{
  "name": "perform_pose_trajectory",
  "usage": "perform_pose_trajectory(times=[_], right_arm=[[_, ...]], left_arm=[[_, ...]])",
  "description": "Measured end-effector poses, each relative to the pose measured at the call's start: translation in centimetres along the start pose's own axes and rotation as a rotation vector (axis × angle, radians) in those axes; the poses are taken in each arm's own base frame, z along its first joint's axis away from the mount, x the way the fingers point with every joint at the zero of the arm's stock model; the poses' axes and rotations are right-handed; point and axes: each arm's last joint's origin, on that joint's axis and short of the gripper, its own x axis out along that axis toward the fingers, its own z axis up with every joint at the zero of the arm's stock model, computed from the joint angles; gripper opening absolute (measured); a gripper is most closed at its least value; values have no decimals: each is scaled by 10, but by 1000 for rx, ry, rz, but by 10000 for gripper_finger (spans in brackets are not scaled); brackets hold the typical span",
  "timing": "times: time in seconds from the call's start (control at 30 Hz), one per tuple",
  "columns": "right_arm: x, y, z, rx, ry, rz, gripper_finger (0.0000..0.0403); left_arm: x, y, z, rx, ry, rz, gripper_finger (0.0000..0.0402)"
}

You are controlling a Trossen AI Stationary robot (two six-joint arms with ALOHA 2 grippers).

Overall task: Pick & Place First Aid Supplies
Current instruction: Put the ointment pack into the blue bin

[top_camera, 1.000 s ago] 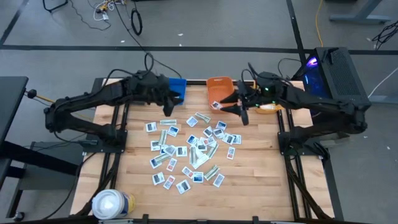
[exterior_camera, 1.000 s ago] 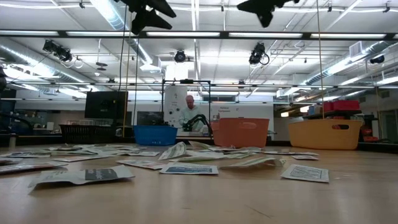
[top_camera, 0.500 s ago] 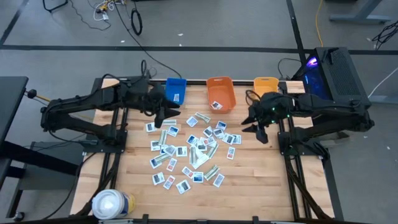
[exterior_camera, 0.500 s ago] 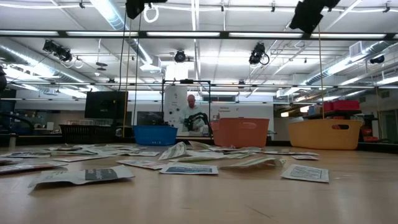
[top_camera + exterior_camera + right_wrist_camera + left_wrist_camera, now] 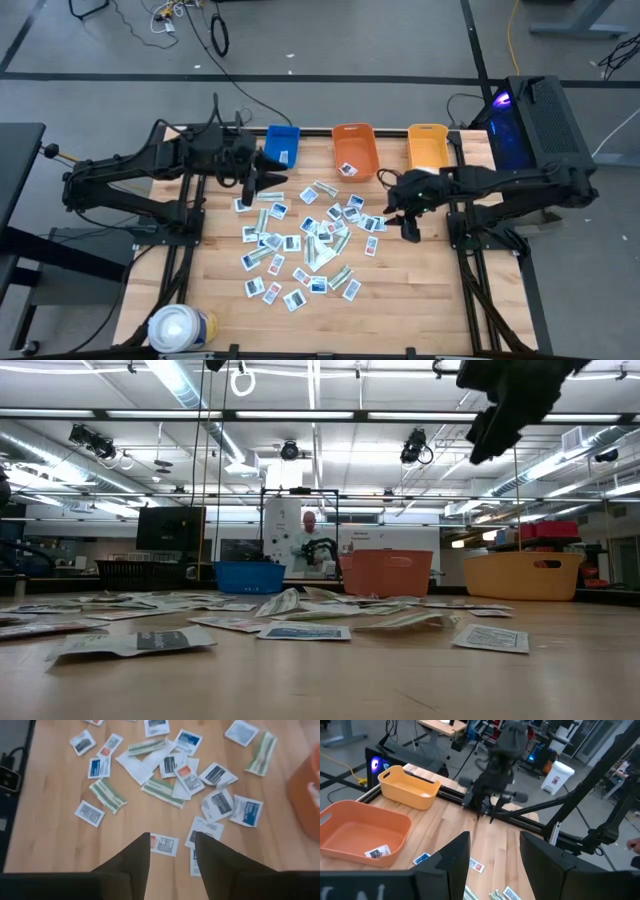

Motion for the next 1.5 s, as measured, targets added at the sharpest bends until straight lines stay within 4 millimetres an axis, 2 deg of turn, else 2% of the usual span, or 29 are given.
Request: perform_pose_trajectory(times=[0.33,0.5,0.7,0.97,1.23,1.5], right_arm=[[46,11,-35,-174,-54,93,215],[63,8,-55,-102,-60,84,228],[74,1,-72,-18,-80,17,222],[83,-1,-80,-25,-163,25,211],[98,-5,-88,-17,-141,-23,208],[117,-7,-96,127,-75,-31,207]], left_arm=[[0,0,0,-5,1,1,177],[0,1,0,-12,-5,20,177],[0,1,0,-12,-14,43,177],[0,1,0,-12,-14,44,177],[1,2,0,-12,-22,66,177],[0,3,1,-12,-39,91,177]])
